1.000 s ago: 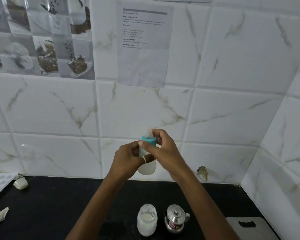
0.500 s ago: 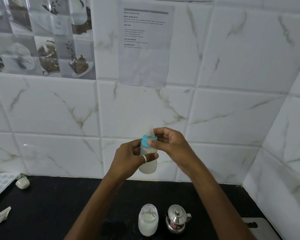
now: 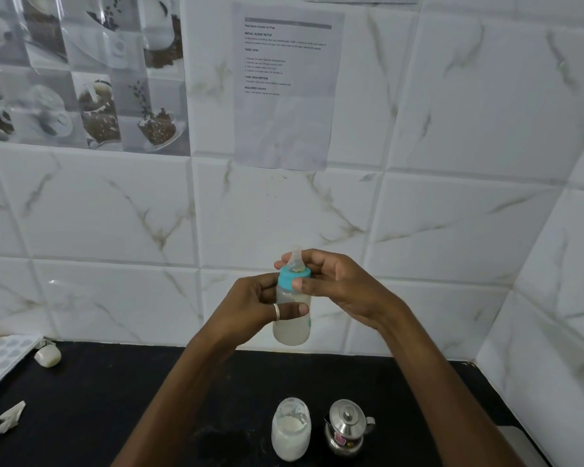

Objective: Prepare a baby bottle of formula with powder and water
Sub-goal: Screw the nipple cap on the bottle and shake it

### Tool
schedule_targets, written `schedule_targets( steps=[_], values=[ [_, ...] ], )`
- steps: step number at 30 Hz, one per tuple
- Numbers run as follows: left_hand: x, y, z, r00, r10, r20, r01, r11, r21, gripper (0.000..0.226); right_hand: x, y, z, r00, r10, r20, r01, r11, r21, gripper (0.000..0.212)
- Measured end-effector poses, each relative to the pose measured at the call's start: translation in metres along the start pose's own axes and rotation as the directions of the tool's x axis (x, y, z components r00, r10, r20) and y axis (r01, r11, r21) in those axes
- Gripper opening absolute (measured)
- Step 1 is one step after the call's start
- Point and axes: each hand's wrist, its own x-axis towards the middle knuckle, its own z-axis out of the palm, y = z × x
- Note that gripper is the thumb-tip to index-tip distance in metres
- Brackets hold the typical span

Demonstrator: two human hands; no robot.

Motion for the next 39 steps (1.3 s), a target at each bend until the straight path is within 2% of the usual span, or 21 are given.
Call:
schedule_targets(
  steps=[2,4,6,9,11,14,16,18,21,24,29,32,36,39],
  values=[
    [0.0,0.0,0.0,1.0,-0.004,0.004,0.004,1.0,-0.006,0.037,0.0,-0.001,0.0,1.0,-0.013,0.006,0.013,1.0,0.013,0.041],
    [0.001,0.0,0.001,1.0,0.005,-0.026,-0.005,1.0,0.006,0.038,-0.001,0.001,0.005,0.998,-0.003,-0.059,0.008,0.998,0.07,0.041],
    [0.001,-0.003,0.007,0.992,0.045,-0.117,-0.034,0.995,0.089,0.038,0.0,0.003,0.016,0.982,0.005,-0.191,0.013,0.995,0.097,0.041],
    [-0.002,-0.006,0.02,0.944,0.112,-0.31,-0.037,0.97,0.239,0.041,0.003,0.008,0.043,0.915,0.001,-0.403,0.022,0.998,0.054,0.033],
    [-0.002,-0.008,0.021,0.941,0.109,-0.32,-0.033,0.972,0.233,0.046,0.004,0.012,0.054,0.882,-0.007,-0.472,0.006,1.0,-0.004,0.036],
    [-0.001,-0.009,0.007,0.99,0.032,-0.138,-0.025,0.998,0.055,0.044,0.003,0.011,0.043,0.92,-0.013,-0.391,0.006,1.0,-0.018,0.039],
    [-0.001,-0.004,-0.006,1.0,-0.006,-0.014,0.006,0.999,-0.045,0.041,0.002,0.005,0.03,0.971,-0.019,-0.239,0.027,0.999,0.029,0.036],
    [0.0,0.002,-0.015,0.997,-0.006,0.073,0.009,0.999,-0.042,0.04,0.002,-0.001,0.021,0.995,-0.022,-0.098,0.028,0.998,0.06,0.04],
    [0.002,0.008,-0.022,0.991,0.0,0.133,0.003,1.0,-0.022,0.037,0.004,-0.006,0.014,1.0,-0.021,0.001,0.021,0.998,0.053,0.042],
    [0.002,0.01,-0.025,0.99,0.016,0.14,-0.011,0.999,-0.036,0.04,0.005,-0.007,0.013,0.999,-0.037,0.0,0.037,0.996,0.077,0.04],
    [0.001,0.006,-0.014,1.0,0.006,0.005,-0.006,1.0,0.03,0.04,0.006,-0.003,0.021,0.99,-0.053,-0.134,0.065,0.994,0.089,0.035],
    [-0.001,0.0,-0.003,0.988,0.055,-0.144,-0.032,0.987,0.16,0.049,0.006,0.0,0.031,0.967,-0.043,-0.251,0.062,0.996,0.069,0.034],
    [-0.013,-0.001,0.021,0.903,0.173,-0.394,-0.022,0.933,0.36,0.051,0.006,0.011,0.055,0.892,-0.026,-0.45,0.044,0.999,0.029,0.035],
    [-0.016,-0.006,0.035,0.869,0.204,-0.451,-0.004,0.914,0.405,0.042,0.006,0.02,0.071,0.814,-0.048,-0.578,0.028,0.999,-0.044,0.042]
  ],
)
